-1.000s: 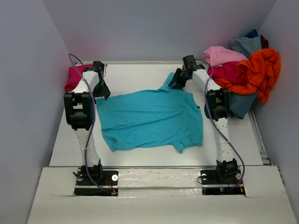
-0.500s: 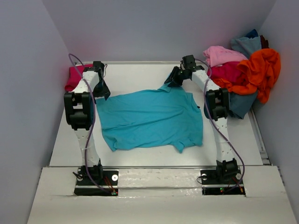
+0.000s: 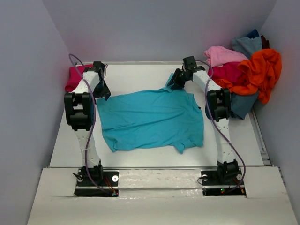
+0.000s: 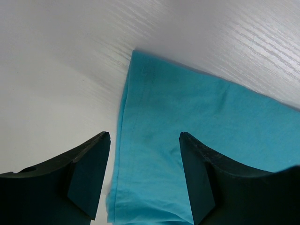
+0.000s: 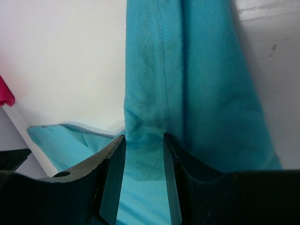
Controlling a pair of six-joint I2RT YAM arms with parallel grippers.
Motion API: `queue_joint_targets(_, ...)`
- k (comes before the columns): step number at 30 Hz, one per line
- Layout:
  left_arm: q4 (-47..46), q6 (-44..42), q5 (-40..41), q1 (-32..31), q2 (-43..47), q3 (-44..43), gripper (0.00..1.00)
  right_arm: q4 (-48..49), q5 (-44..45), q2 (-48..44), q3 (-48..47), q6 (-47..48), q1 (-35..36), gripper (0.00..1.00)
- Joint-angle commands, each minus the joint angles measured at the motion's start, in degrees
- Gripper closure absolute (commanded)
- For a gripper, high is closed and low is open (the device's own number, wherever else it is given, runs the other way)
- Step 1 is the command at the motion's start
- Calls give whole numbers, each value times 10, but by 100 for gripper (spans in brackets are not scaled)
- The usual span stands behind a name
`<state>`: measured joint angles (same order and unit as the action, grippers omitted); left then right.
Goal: Fold and stack the t-shirts
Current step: Flatten the tshirt out
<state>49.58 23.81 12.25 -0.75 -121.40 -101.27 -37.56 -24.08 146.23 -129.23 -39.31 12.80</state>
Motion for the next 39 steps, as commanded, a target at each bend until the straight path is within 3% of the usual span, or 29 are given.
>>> queue_joint_targets(1,15,-5,10,-2,21,-17,28,-17,50,-58,6,11,-1,56)
queue_joint_targets(14,12,-5,9,-2,23,-13,28,-41,49,-64,8,13,-1,56)
queue_joint_targets(31,9,-5,7,-2,26,-5,28,3,12,-84,94,-5,-1,56)
queue_joint_targets(39,9,-7,8,-2,28,-4,28,18,-26,-49,51,-9,-1,56)
